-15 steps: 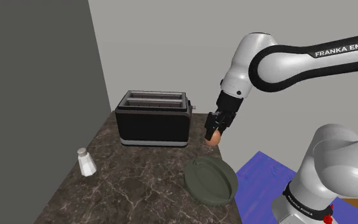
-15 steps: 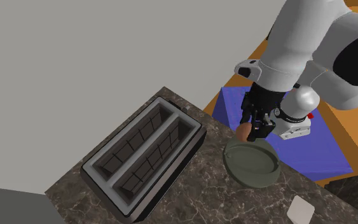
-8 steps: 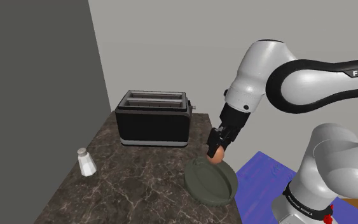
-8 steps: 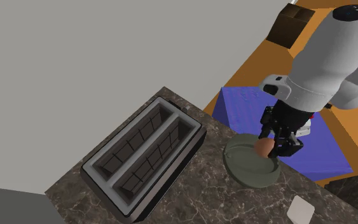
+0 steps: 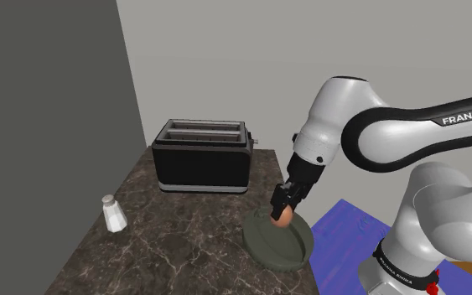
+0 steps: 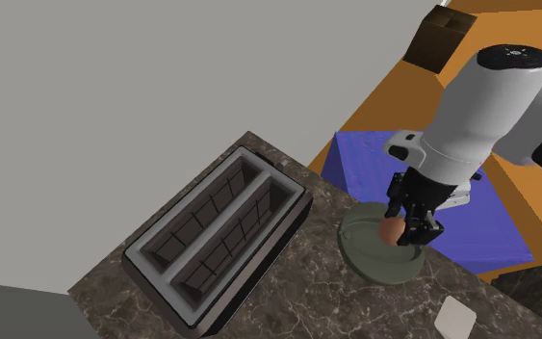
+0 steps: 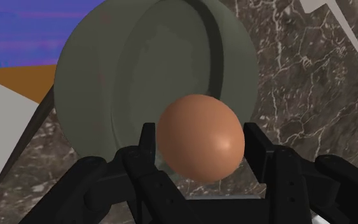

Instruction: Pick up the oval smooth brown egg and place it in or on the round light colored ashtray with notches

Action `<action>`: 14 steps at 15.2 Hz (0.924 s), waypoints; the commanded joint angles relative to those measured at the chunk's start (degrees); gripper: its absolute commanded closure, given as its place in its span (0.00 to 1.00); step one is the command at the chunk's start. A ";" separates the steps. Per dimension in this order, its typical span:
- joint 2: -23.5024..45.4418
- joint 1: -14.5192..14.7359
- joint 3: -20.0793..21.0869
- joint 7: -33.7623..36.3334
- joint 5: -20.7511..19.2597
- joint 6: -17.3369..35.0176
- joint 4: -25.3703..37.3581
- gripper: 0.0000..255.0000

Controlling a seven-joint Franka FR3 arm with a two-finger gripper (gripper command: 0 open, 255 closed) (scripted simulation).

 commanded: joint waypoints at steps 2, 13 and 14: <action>1.49 0.56 0.38 -0.93 1.18 3.14 -1.69 1.00; 3.29 1.16 0.74 -1.77 2.36 6.12 -2.93 0.00; 3.29 1.16 0.74 -1.77 2.35 6.11 -2.93 0.00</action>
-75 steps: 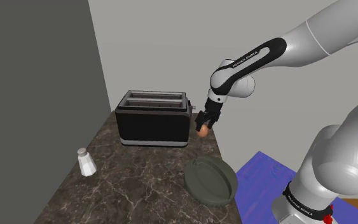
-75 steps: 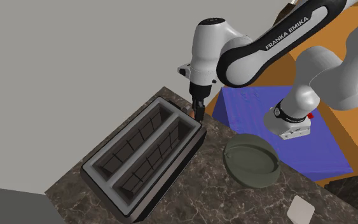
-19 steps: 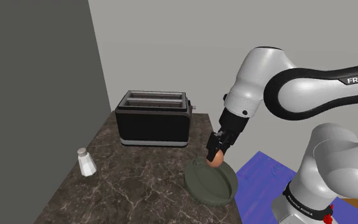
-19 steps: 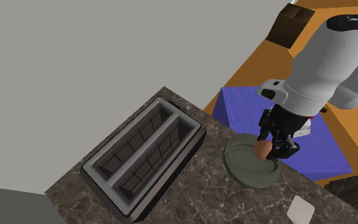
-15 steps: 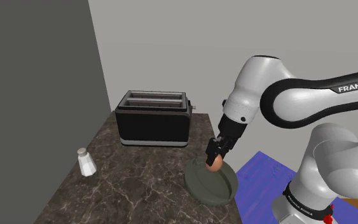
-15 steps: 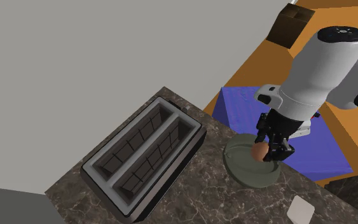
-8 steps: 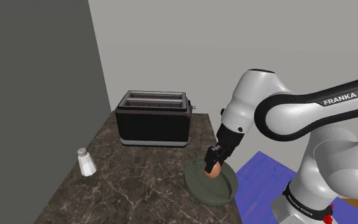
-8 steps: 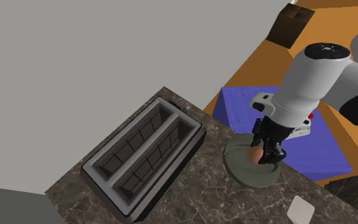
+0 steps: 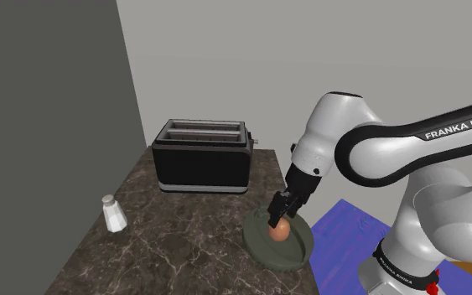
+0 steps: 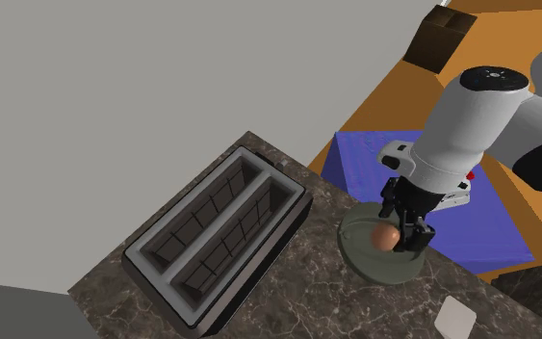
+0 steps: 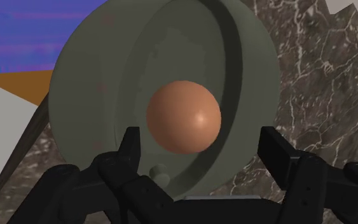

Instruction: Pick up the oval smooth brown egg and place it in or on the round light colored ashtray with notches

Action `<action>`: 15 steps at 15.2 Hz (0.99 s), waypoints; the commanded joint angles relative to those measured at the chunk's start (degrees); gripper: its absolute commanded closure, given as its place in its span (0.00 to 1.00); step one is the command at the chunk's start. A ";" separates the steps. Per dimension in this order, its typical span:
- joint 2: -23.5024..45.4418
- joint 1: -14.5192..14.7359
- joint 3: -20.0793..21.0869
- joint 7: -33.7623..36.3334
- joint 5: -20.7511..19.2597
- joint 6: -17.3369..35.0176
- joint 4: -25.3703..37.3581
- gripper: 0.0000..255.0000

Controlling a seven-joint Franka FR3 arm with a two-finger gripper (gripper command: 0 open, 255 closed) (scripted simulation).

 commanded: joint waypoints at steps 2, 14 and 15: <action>0.00 0.00 0.00 0.00 0.00 0.00 0.00 0.00; -7.55 -2.49 -2.77 1.44 -4.51 -11.01 3.28 0.00; -7.55 -2.49 -2.77 1.44 -4.51 -11.01 3.28 0.00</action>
